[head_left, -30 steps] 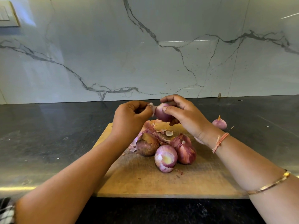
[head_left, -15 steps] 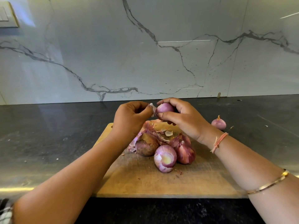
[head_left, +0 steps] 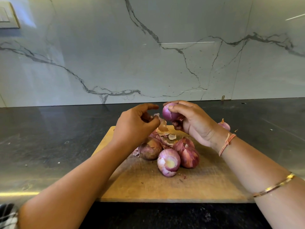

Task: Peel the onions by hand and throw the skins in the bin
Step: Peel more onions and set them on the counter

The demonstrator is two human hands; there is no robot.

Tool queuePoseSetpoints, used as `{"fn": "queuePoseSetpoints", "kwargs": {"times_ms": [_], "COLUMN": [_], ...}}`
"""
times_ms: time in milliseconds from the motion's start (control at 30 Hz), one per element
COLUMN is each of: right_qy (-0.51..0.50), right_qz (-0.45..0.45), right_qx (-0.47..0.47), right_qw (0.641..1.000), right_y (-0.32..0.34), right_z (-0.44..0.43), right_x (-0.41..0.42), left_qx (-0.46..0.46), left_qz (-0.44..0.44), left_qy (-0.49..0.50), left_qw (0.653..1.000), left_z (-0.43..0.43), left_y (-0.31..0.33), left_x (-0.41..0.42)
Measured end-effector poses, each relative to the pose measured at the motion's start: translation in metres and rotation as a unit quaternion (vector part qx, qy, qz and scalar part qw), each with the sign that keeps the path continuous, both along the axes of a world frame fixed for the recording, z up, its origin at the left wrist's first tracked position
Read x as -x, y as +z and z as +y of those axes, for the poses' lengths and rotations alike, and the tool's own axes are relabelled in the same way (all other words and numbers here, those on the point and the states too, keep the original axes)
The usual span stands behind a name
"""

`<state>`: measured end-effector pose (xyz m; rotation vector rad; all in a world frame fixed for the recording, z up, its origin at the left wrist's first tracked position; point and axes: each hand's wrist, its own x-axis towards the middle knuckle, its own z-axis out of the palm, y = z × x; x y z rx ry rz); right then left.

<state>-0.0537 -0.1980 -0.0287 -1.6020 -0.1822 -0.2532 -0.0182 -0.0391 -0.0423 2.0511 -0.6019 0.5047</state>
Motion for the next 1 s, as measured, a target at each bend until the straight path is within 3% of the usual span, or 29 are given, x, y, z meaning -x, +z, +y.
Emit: {"fn": "queuePoseSetpoints", "kwargs": {"times_ms": [333,600,767,1000], "right_qy": [0.031,-0.009,0.021,0.003], "right_qz": [0.014,-0.033,-0.044,-0.012], "right_qx": [-0.062,0.01,0.027,-0.015], "right_qw": [0.997,0.999,0.998,1.0], "right_y": [-0.0014,-0.0079,-0.009,-0.0047], "right_z": [0.0022,0.0015,0.0055,0.0055], "right_x": [-0.0016,-0.005,-0.0045,-0.0041], "left_qx": [-0.02,-0.036,-0.01,0.02], "left_qz": [-0.035,-0.042,-0.08,-0.052], "left_qy": [-0.031,0.0,0.046,0.0], "left_qw": [0.999,0.998,0.996,0.998], "left_z": [-0.0012,-0.0025,0.0015,-0.0021], "left_y": [0.0026,0.0019,0.0025,0.0], "left_x": [0.0081,0.008,0.0029,0.0009]}}
